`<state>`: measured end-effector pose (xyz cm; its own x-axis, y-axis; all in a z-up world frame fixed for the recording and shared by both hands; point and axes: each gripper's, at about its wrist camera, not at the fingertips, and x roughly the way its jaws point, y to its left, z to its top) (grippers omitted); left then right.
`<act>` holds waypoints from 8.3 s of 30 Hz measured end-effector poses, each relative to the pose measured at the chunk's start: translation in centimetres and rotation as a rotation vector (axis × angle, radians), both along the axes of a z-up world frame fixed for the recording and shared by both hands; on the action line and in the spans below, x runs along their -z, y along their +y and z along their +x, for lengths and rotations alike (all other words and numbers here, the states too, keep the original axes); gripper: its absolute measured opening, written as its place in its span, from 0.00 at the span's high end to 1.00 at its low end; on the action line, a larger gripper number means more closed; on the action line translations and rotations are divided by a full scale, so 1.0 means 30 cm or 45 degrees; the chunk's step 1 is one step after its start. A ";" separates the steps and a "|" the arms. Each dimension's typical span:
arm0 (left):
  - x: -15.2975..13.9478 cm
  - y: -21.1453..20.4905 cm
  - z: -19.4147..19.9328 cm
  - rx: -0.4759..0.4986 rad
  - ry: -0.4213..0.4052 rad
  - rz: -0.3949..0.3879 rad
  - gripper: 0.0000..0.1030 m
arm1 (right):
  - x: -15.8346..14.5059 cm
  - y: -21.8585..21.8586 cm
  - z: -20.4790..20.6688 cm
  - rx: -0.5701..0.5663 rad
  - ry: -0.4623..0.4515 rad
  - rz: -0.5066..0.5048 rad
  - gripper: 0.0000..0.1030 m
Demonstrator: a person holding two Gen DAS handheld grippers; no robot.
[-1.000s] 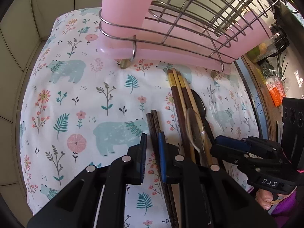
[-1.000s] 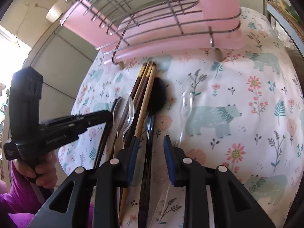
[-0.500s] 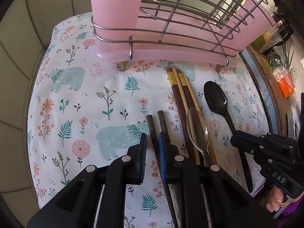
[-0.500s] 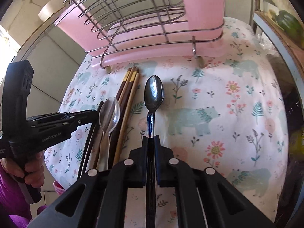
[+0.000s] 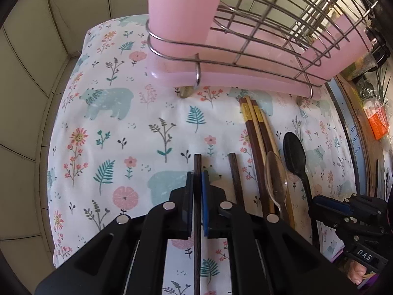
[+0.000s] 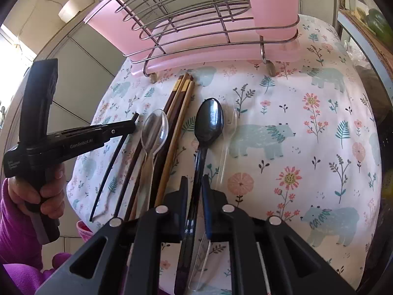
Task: Organize utensils
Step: 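Grasp the black spoon with the right tool while the left tool grasps a dark chopstick, then lift the black spoon with the right tool while the left tool lifts the chopstick, then drop the spoon into a pink cup with the right tool while the left drops the chopstick in, then lower both tools to the utensils and grasp another dark chopstick with the left tool, then grasp the clear plastic fork with the right tool while the left holds the chopstick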
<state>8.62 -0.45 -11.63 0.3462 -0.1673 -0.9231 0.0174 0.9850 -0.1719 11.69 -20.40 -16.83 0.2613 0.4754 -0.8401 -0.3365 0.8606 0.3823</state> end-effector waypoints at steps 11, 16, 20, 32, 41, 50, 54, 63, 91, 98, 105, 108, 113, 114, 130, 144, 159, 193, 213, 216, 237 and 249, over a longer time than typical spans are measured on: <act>0.014 0.065 0.030 0.017 0.065 0.005 0.95 | 0.004 -0.014 0.106 -0.003 0.114 0.061 0.83; 0.020 0.033 0.116 0.066 0.119 0.013 0.95 | 0.054 0.021 0.169 -0.020 0.242 0.011 0.83; 0.031 0.022 0.174 0.100 0.155 0.012 0.94 | 0.067 0.026 0.197 -0.024 0.303 0.006 0.85; -0.038 0.043 0.141 0.031 -0.046 -0.067 0.95 | -0.023 -0.100 0.103 0.070 0.035 0.247 0.92; -0.295 0.114 0.035 -0.064 -0.483 -0.199 0.95 | -0.291 -0.176 -0.010 0.151 -0.418 0.315 0.93; -0.614 0.152 0.015 -0.140 -0.901 -0.260 0.95 | -0.580 -0.232 0.027 0.233 -0.759 0.318 0.97; -0.725 0.163 0.049 -0.180 -1.021 -0.286 0.95 | -0.702 -0.270 0.063 0.276 -0.884 0.323 0.97; -0.831 0.184 0.204 -0.310 -1.244 -0.288 0.95 | -0.836 -0.317 0.185 0.397 -1.089 0.247 0.97; -0.438 0.192 0.292 -0.315 -1.071 -0.263 0.95 | -0.461 -0.251 0.337 0.348 -0.755 0.051 0.97; -0.393 0.209 0.305 -0.311 -0.964 -0.301 0.95 | -0.427 -0.265 0.345 0.355 -0.700 0.064 0.96; -0.391 0.201 0.306 -0.294 -0.903 -0.285 0.71 | -0.437 -0.262 0.332 0.346 -0.675 0.068 0.81; -0.406 0.214 0.280 -0.307 -0.918 -0.288 0.65 | -0.448 -0.270 0.304 0.354 -0.688 0.084 0.71; -0.432 0.235 0.229 -0.325 -0.934 -0.283 0.63 | -0.453 -0.297 0.259 0.372 -0.686 0.099 0.70; -0.434 0.238 0.218 -0.330 -0.935 -0.282 0.63 | -0.452 -0.305 0.249 0.380 -0.682 0.103 0.70; -0.457 0.250 -0.006 -0.348 -0.937 -0.235 0.63 | -0.474 -0.343 0.024 0.381 -0.697 0.166 0.70; -0.478 0.201 -0.161 -0.303 -0.971 -0.208 0.63 | -0.513 -0.311 -0.144 0.310 -0.768 0.146 0.69; -0.226 0.077 -0.011 -0.070 -0.533 -0.346 0.63 | -0.338 -0.218 -0.074 0.122 -0.512 0.037 0.69; 0.003 0.000 0.161 0.026 -0.012 -0.273 0.72 | -0.056 -0.102 0.135 0.009 0.007 0.051 0.78; 0.038 -0.068 0.227 0.014 0.093 -0.090 0.95 | -0.073 -0.156 0.188 0.047 0.076 0.040 0.78; 0.002 -0.035 0.203 0.010 0.054 -0.140 0.95 | -0.048 -0.137 0.233 0.046 0.121 0.013 0.78; -0.141 0.068 0.080 -0.006 -0.127 -0.244 0.95 | -0.067 -0.059 0.176 0.001 -0.053 -0.081 0.86; -0.432 0.113 0.048 -0.091 -0.533 -0.298 0.95 | -0.468 -0.186 0.067 0.129 -0.492 0.237 0.86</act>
